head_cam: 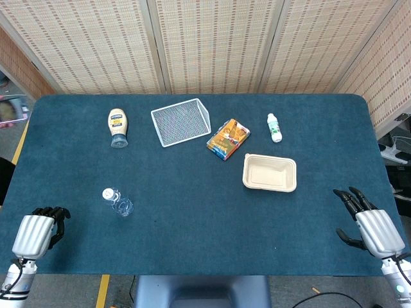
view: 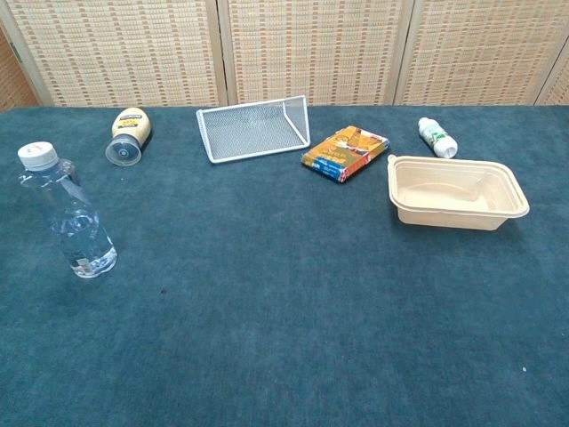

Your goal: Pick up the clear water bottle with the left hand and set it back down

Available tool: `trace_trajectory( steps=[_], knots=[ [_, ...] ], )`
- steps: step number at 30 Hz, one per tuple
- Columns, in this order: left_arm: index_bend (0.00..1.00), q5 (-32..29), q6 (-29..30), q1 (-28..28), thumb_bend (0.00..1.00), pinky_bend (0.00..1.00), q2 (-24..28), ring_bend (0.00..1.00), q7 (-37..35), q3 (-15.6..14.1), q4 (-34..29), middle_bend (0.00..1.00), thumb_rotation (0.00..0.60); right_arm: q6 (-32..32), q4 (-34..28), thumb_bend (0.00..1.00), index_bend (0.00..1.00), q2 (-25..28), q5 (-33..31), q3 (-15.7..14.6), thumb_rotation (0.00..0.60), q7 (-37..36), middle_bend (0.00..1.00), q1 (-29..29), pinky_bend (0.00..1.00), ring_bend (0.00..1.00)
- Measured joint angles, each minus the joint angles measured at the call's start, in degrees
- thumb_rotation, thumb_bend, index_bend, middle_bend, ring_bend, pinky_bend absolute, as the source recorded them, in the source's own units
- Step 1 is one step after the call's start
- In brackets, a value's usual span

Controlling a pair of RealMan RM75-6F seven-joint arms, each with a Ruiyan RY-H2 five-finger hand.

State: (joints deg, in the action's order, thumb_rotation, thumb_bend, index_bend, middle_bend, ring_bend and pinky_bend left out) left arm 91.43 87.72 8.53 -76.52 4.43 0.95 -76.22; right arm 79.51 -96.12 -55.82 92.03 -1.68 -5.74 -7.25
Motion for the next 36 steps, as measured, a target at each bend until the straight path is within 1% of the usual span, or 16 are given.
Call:
trace_trajectory(
  steps=[2, 7, 8, 10, 11, 12, 13, 14, 15, 17, 19, 21, 26, 30, 33, 36],
  knots=[
    [0.49, 0.0, 0.4, -0.1, 0.73, 0.53, -0.1, 0.49, 0.2, 0.1, 0.2, 0.52, 0.6, 1.0, 0.2, 0.22, 0.07, -0.4, 0.0, 0.2, 0.6, 0.4, 0.12, 0.3, 0.24, 0.03],
    [0.48, -0.9, 0.5, -0.3, 0.73, 0.53, -0.2, 0.49, 0.4, 0.6, 0.3, 0.52, 0.6, 3.1, 0.7, 0.22, 0.07, -1.5, -0.1, 0.8, 0.6, 1.3, 0.12, 1.3, 0.24, 0.03],
    [0.46, -1.0, 0.4, -0.4, 0.71, 0.53, -0.2, 0.48, 0.7, 0.6, 0.3, 0.5, 0.6, 3.3, 0.7, 0.21, 0.07, -1.5, -0.1, 0.8, 0.6, 1.2, 0.12, 1.4, 0.24, 0.03],
    [0.35, -1.7, -0.1, -0.5, 0.6, 0.51, -0.1, 0.42, 1.6, 0.7, 0.0, 0.41, 0.6, 3.7, 0.6, 0.21, 0.07, -1.5, 0.1, 0.8, 0.6, 1.0, 0.12, 1.6, 0.24, 0.03],
    [0.25, -2.1, -0.6, -0.5, 0.51, 0.48, -0.1, 0.35, 1.9, 0.6, -0.3, 0.32, 0.6, 3.9, 0.7, 0.21, 0.07, -1.5, 0.2, 0.9, 0.6, 0.8, 0.12, 1.7, 0.24, 0.03],
    [0.18, -2.6, -1.2, -0.5, 0.47, 0.45, 0.1, 0.29, 2.3, 0.6, -0.7, 0.25, 0.6, 4.1, 0.7, 0.22, 0.07, -1.5, 0.3, 0.9, 0.6, 0.7, 0.12, 1.7, 0.24, 0.03],
    [0.08, -3.3, -2.3, -0.5, 0.43, 0.4, 0.3, 0.2, 2.6, 0.5, -1.4, 0.16, 0.6, 4.2, 0.7, 0.21, 0.07, -1.5, 0.4, 0.9, 0.6, 0.6, 0.12, 1.7, 0.24, 0.03],
    [0.02, -3.8, -3.2, -0.4, 0.41, 0.35, 0.5, 0.12, 2.7, 0.5, -2.0, 0.09, 0.6, 4.3, 0.8, 0.22, 0.07, -1.7, 0.4, 1.1, 0.6, 0.4, 0.12, 1.7, 0.24, 0.03],
    [0.0, -4.4, -4.3, -0.3, 0.39, 0.3, 0.6, 0.07, 2.8, 0.5, -2.5, 0.04, 0.6, 4.3, 0.8, 0.22, 0.07, -1.7, 0.3, 1.1, 0.6, 0.4, 0.12, 1.7, 0.24, 0.03],
    [0.0, -5.5, -6.6, 0.2, 0.38, 0.25, 0.9, 0.01, 2.5, 0.5, -3.4, 0.0, 0.6, 4.2, 0.8, 0.21, 0.07, -1.9, 0.0, 1.3, 0.6, 0.7, 0.12, 1.7, 0.24, 0.03],
    [0.0, -6.0, -7.8, 0.6, 0.38, 0.24, 0.7, 0.0, 1.2, 0.6, -3.7, 0.0, 0.6, 4.1, 0.8, 0.22, 0.07, -2.1, 0.0, 1.3, 0.6, 1.1, 0.12, 1.7, 0.24, 0.03],
    [0.0, -6.3, -7.9, 0.8, 0.38, 0.23, 0.5, 0.0, -0.6, 0.8, -3.8, 0.0, 0.6, 4.1, 0.9, 0.21, 0.07, -2.1, 0.4, 1.1, 0.6, 1.2, 0.12, 1.7, 0.24, 0.03],
    [0.0, -7.3, -9.1, 1.5, 0.37, 0.22, -0.4, 0.0, -8.1, 1.7, -5.1, 0.0, 0.6, 4.4, 1.1, 0.22, 0.07, -1.7, 1.6, 0.5, 0.6, 0.6, 0.12, 1.9, 0.24, 0.03],
    [0.0, -8.6, -11.7, 2.7, 0.37, 0.22, -1.3, 0.0, -14.0, 2.6, -6.5, 0.0, 0.6, 5.3, 1.4, 0.22, 0.07, -1.5, 2.1, 0.4, 0.6, -0.2, 0.12, 2.2, 0.24, 0.03],
    [0.0, -9.9, -13.8, 3.9, 0.37, 0.22, -2.8, 0.0, -18.0, 3.6, -7.0, 0.0, 0.6, 5.8, 1.5, 0.21, 0.07, -1.4, 2.4, 0.4, 0.6, -0.8, 0.12, 2.4, 0.24, 0.03],
    [0.0, -10.9, -14.8, 4.9, 0.37, 0.22, -5.3, 0.0, -19.7, 4.7, -6.5, 0.0, 0.6, 5.9, 1.6, 0.22, 0.07, -1.3, 2.7, 0.3, 0.6, -1.1, 0.12, 2.5, 0.24, 0.03]
  ],
)
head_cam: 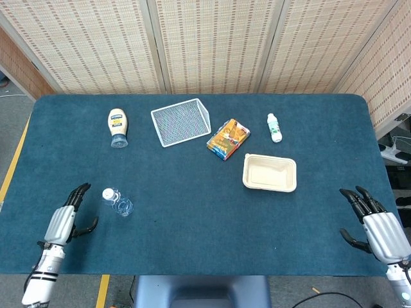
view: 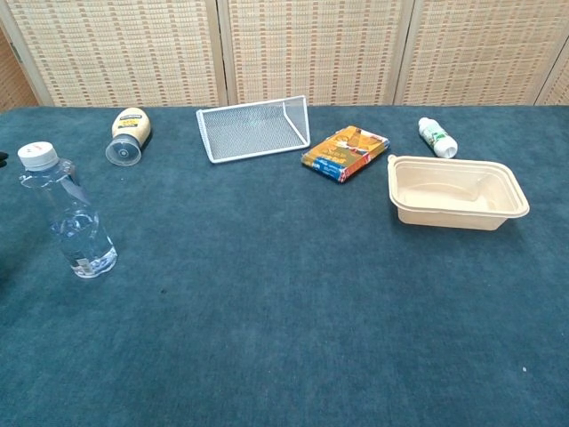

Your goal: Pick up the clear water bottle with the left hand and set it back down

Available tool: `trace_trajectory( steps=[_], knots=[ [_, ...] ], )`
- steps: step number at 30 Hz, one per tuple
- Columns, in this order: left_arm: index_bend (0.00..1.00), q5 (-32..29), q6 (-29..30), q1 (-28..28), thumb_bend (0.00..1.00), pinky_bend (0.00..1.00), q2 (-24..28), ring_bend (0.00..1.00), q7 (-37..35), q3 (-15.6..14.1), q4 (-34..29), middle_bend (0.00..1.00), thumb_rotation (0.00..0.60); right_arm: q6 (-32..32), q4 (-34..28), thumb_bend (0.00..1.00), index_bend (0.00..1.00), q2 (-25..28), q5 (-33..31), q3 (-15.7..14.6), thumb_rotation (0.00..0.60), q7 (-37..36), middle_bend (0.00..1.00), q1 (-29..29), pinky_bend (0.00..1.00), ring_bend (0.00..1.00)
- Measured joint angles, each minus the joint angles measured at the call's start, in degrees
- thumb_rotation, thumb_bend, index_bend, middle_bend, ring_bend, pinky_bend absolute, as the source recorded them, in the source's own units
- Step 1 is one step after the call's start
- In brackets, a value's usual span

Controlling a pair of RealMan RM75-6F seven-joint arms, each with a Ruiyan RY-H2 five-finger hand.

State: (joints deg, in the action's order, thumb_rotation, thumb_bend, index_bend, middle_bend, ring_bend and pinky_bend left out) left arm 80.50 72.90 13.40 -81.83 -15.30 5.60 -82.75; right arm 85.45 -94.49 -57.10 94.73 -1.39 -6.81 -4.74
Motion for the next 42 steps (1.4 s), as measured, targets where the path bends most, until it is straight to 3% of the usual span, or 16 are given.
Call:
trace_trajectory(
  steps=[7, 17, 30, 34, 38, 42],
  knots=[
    [0.0, -2.6, -3.7, 2.2, 0.37, 0.22, -4.6, 0.0, -3.9, 1.5, 2.2, 0.0, 0.6, 0.0, 0.1, 0.22, 0.08, 0.3, 0.3, -0.1, 0.6, -0.9, 0.12, -0.1, 0.24, 0.03],
    [0.0, -4.2, -10.2, 4.1, 0.37, 0.22, -4.0, 0.0, -11.7, 1.4, -0.7, 0.0, 0.6, -0.6, 0.1, 0.21, 0.08, 0.3, 0.1, 0.0, 0.6, -0.8, 0.12, -0.3, 0.24, 0.03],
    [0.02, -4.7, -5.4, 4.0, 0.36, 0.22, -10.8, 0.0, -17.0, 4.0, 2.0, 0.01, 0.6, -1.9, -0.3, 0.21, 0.08, 0.6, -0.3, -0.1, 0.6, -0.7, 0.12, -0.7, 0.24, 0.03],
    [0.16, -6.1, -3.3, 3.6, 0.38, 0.22, -13.9, 0.09, -16.7, 5.3, 3.9, 0.15, 0.6, -2.1, -0.4, 0.21, 0.08, 0.7, -0.4, -0.1, 0.6, -0.6, 0.12, -0.8, 0.24, 0.03],
    [0.37, -7.4, -0.8, 3.0, 0.55, 0.25, -16.7, 0.28, -16.9, 6.7, 5.3, 0.38, 0.6, -2.6, -0.5, 0.22, 0.08, 0.8, -0.5, -0.2, 0.6, -0.5, 0.12, -1.0, 0.24, 0.03],
    [0.49, -7.0, 1.3, 2.6, 0.63, 0.35, -18.4, 0.39, -16.9, 7.3, 6.8, 0.5, 0.6, -3.1, -0.6, 0.21, 0.08, 0.9, -0.4, -0.4, 0.6, -0.2, 0.12, -1.1, 0.24, 0.03]
  ],
)
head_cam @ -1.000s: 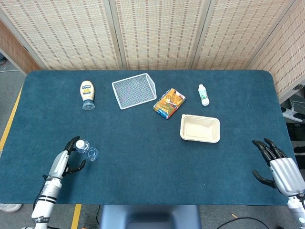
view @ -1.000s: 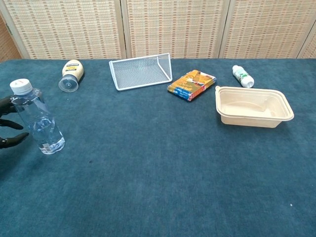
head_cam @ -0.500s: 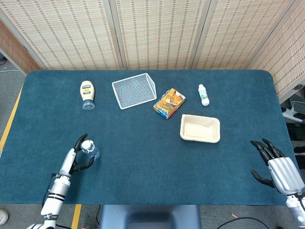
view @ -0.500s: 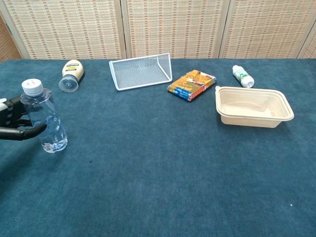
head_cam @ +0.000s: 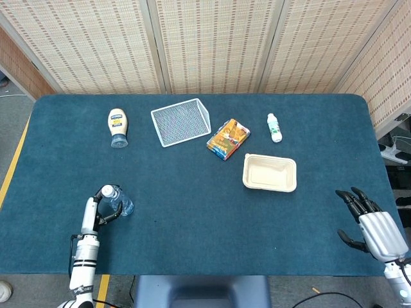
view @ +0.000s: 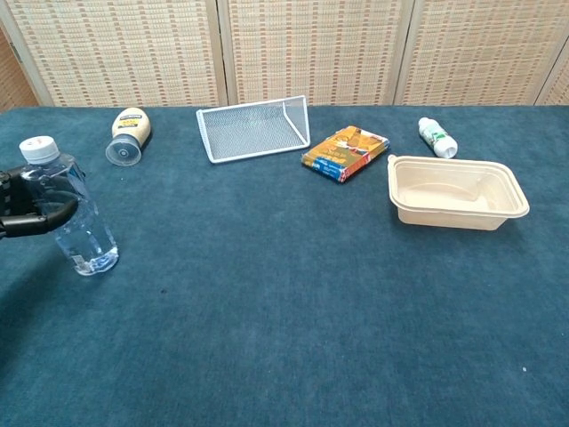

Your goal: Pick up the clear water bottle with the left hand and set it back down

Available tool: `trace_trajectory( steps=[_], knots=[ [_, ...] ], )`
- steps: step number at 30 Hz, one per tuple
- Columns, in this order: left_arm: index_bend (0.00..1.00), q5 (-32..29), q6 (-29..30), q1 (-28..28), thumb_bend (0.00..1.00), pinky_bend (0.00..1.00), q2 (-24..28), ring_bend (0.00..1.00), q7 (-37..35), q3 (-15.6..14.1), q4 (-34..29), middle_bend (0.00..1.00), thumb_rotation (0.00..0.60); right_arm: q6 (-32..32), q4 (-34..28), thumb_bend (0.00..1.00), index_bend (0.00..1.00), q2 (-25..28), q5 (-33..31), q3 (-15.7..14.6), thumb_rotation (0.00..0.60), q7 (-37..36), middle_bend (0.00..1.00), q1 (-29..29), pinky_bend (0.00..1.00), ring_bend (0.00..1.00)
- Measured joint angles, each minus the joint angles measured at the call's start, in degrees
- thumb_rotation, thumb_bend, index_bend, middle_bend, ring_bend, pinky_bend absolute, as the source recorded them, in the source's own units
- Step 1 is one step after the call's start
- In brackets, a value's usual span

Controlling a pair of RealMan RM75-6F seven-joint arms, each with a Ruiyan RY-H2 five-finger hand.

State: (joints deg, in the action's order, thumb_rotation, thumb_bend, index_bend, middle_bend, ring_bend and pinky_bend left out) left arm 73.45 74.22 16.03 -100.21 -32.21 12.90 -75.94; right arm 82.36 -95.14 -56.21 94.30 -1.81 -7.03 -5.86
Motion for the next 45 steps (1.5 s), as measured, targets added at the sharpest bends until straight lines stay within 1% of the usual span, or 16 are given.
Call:
trace_trajectory(
  steps=[2, 4, 9, 12, 16, 19, 22, 24, 27, 30, 34, 37, 39, 41, 43, 45],
  knots=[
    [0.54, 0.9, 1.1, 0.0, 0.68, 0.41, -0.3, 0.44, 0.3, 0.1, 0.3, 0.54, 0.6, -0.1, -0.1, 0.21, 0.08, 0.1, 0.0, 0.0, 0.6, 0.0, 0.12, -0.1, 0.24, 0.03],
    [0.57, 2.3, 2.2, 0.0, 0.69, 0.44, -0.3, 0.46, 0.7, -0.1, 0.4, 0.56, 0.6, -0.2, -0.1, 0.21, 0.08, 0.1, -0.1, 0.0, 0.6, 0.0, 0.12, -0.1, 0.24, 0.03],
    [0.61, 7.6, 6.3, 0.5, 0.69, 0.53, 0.0, 0.49, 4.6, -0.6, 1.3, 0.6, 0.6, -0.2, -0.2, 0.22, 0.09, 0.3, 0.0, -0.1, 0.6, -0.3, 0.12, -0.1, 0.24, 0.03],
    [0.62, 10.7, 9.4, 1.2, 0.69, 0.56, 0.2, 0.51, 11.0, -0.7, 3.4, 0.62, 0.6, -0.2, -0.3, 0.21, 0.09, 0.4, 0.0, -0.1, 0.6, -0.4, 0.12, -0.1, 0.24, 0.03],
    [0.63, 16.0, 14.2, 2.9, 0.69, 0.59, 0.2, 0.53, 23.7, -0.7, 9.2, 0.63, 0.6, -0.1, -0.3, 0.21, 0.09, 0.5, -0.2, 0.0, 0.6, -0.5, 0.12, 0.0, 0.24, 0.03],
    [0.64, 19.0, 16.9, 3.7, 0.69, 0.6, 0.2, 0.54, 31.4, -0.8, 12.9, 0.65, 0.6, -0.1, -0.4, 0.21, 0.09, 0.6, -0.3, 0.0, 0.6, -0.5, 0.12, 0.0, 0.24, 0.03],
    [0.66, 18.9, 16.9, 3.8, 0.69, 0.61, 0.8, 0.55, 33.7, -0.9, 12.3, 0.66, 0.6, -0.1, -0.4, 0.21, 0.09, 0.5, -0.5, 0.1, 0.6, -0.5, 0.12, 0.0, 0.24, 0.03],
    [0.67, 18.2, 16.3, 3.9, 0.69, 0.62, 1.4, 0.56, 32.4, -0.9, 10.3, 0.66, 0.6, -0.3, -0.5, 0.21, 0.09, 0.6, -0.5, 0.0, 0.6, -0.5, 0.12, -0.1, 0.24, 0.03],
    [0.68, 16.4, 14.7, 4.0, 0.71, 0.62, 2.9, 0.56, 25.5, -0.6, 5.8, 0.67, 0.6, -0.4, -0.5, 0.22, 0.09, 0.7, -0.4, 0.0, 0.6, -0.6, 0.12, -0.2, 0.24, 0.03],
    [0.68, 14.1, 12.5, 3.9, 0.71, 0.62, 4.9, 0.57, 13.8, -0.1, 0.3, 0.67, 0.6, -0.7, -0.5, 0.22, 0.09, 0.7, -0.6, 0.0, 0.6, -0.5, 0.12, -0.2, 0.24, 0.03],
    [0.68, 10.7, 8.0, 3.8, 0.71, 0.62, 8.9, 0.57, -5.4, 0.4, -8.1, 0.67, 0.6, -1.0, -0.7, 0.22, 0.09, 0.7, -0.7, 0.0, 0.6, -0.3, 0.12, -0.3, 0.24, 0.03],
    [0.68, 9.2, 5.4, 3.7, 0.71, 0.62, 11.1, 0.57, -15.9, 0.7, -12.4, 0.67, 0.6, -1.2, -0.8, 0.22, 0.09, 0.8, -0.7, -0.2, 0.6, -0.2, 0.12, -0.3, 0.24, 0.03],
    [0.68, 8.7, 5.0, 3.7, 0.71, 0.62, 11.4, 0.57, -19.5, 0.8, -13.0, 0.67, 0.6, -1.2, -0.8, 0.22, 0.09, 0.8, -0.7, -0.2, 0.6, -0.3, 0.12, -0.4, 0.24, 0.03],
    [0.68, 8.3, 5.2, 3.8, 0.71, 0.62, 11.3, 0.57, -21.0, 0.8, -12.5, 0.67, 0.6, -1.2, -0.9, 0.21, 0.09, 0.9, -0.7, -0.2, 0.6, -0.1, 0.12, -0.4, 0.24, 0.03],
    [0.69, 8.3, 5.9, 4.0, 0.71, 0.62, 10.7, 0.57, -19.8, 0.8, -10.8, 0.67, 0.6, -1.3, -0.9, 0.21, 0.09, 0.9, -0.7, -0.2, 0.6, -0.2, 0.12, -0.4, 0.24, 0.03],
    [0.69, 8.7, 6.8, 4.2, 0.71, 0.62, 10.0, 0.57, -16.5, 0.6, -8.4, 0.68, 0.6, -1.3, -0.9, 0.21, 0.09, 1.0, -0.7, -0.2, 0.6, -0.2, 0.12, -0.4, 0.24, 0.03]
  ],
)
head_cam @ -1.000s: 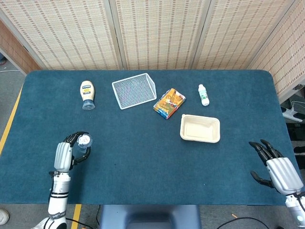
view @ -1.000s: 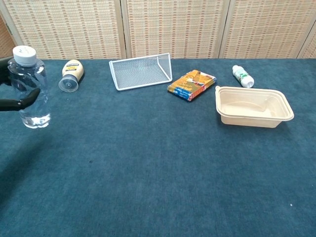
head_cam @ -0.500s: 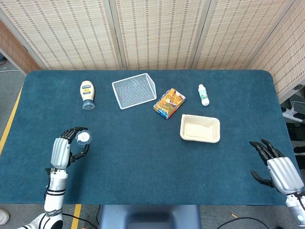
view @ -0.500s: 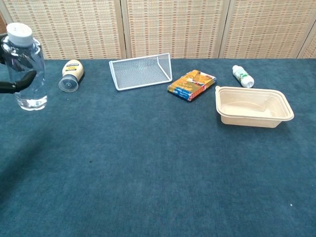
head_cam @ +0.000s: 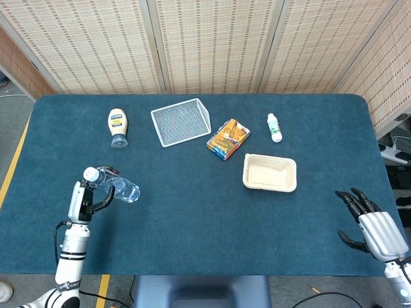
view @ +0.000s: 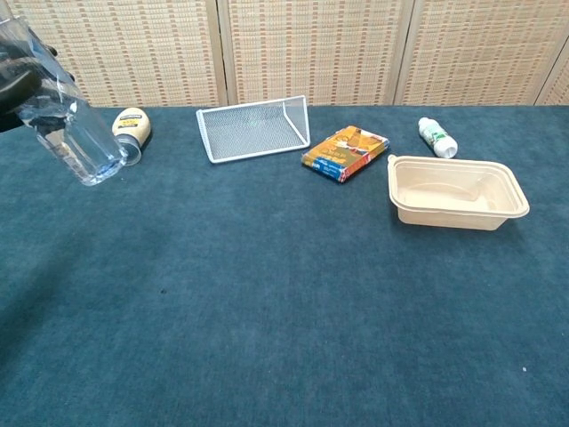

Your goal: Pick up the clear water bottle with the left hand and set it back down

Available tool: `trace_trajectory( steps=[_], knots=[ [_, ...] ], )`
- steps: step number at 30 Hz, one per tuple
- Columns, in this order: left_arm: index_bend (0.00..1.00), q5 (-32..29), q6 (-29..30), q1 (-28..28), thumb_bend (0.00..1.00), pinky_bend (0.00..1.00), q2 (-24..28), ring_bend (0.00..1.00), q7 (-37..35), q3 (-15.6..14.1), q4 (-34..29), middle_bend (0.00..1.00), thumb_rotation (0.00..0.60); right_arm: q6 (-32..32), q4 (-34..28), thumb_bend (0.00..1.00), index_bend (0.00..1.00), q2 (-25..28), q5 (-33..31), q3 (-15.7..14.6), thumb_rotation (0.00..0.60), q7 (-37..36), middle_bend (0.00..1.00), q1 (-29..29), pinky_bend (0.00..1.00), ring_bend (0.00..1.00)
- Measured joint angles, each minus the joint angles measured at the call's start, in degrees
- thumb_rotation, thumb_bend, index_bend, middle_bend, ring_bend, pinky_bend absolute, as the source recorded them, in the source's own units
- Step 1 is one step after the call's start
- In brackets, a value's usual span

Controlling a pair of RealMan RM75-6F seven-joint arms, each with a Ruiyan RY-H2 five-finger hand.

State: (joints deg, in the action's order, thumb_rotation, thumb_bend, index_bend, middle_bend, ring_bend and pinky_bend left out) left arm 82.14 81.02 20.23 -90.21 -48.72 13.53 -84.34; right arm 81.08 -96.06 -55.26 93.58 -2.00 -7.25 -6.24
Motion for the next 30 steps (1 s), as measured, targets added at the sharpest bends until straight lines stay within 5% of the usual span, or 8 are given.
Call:
trace_trajectory(
  steps=[11, 15, 20, 26, 30],
  knots=[
    [0.69, 4.8, 6.8, 1.8, 0.71, 0.62, -5.9, 0.57, 45.3, -2.1, 21.0, 0.69, 0.6, 0.1, 0.0, 0.22, 0.09, 0.0, -0.1, 0.0, 0.6, 0.2, 0.12, 0.1, 0.24, 0.03],
    [0.7, 5.1, 7.6, 1.8, 0.71, 0.62, -6.9, 0.58, 50.5, -2.6, 22.1, 0.69, 0.6, 0.2, 0.0, 0.22, 0.09, 0.0, -0.2, 0.1, 0.6, 0.1, 0.12, 0.1, 0.24, 0.03],
    [0.7, 3.3, 6.1, 1.4, 0.71, 0.63, -6.2, 0.58, 42.8, -2.4, 17.3, 0.7, 0.6, -0.1, 0.0, 0.21, 0.09, 0.0, -0.1, 0.0, 0.6, 0.2, 0.12, 0.1, 0.24, 0.03],
    [0.7, 0.2, 2.9, 0.5, 0.71, 0.63, -3.8, 0.58, 18.1, -1.9, 6.6, 0.7, 0.6, -0.5, -0.3, 0.22, 0.09, 0.1, -0.3, -0.1, 0.6, 0.5, 0.12, -0.1, 0.24, 0.03],
    [0.7, -1.3, 1.6, 0.2, 0.71, 0.63, -3.3, 0.58, 7.8, -1.8, 4.5, 0.7, 0.6, -0.4, -0.4, 0.22, 0.09, 0.3, -0.2, -0.1, 0.6, 0.4, 0.12, 0.0, 0.24, 0.03]
  ],
)
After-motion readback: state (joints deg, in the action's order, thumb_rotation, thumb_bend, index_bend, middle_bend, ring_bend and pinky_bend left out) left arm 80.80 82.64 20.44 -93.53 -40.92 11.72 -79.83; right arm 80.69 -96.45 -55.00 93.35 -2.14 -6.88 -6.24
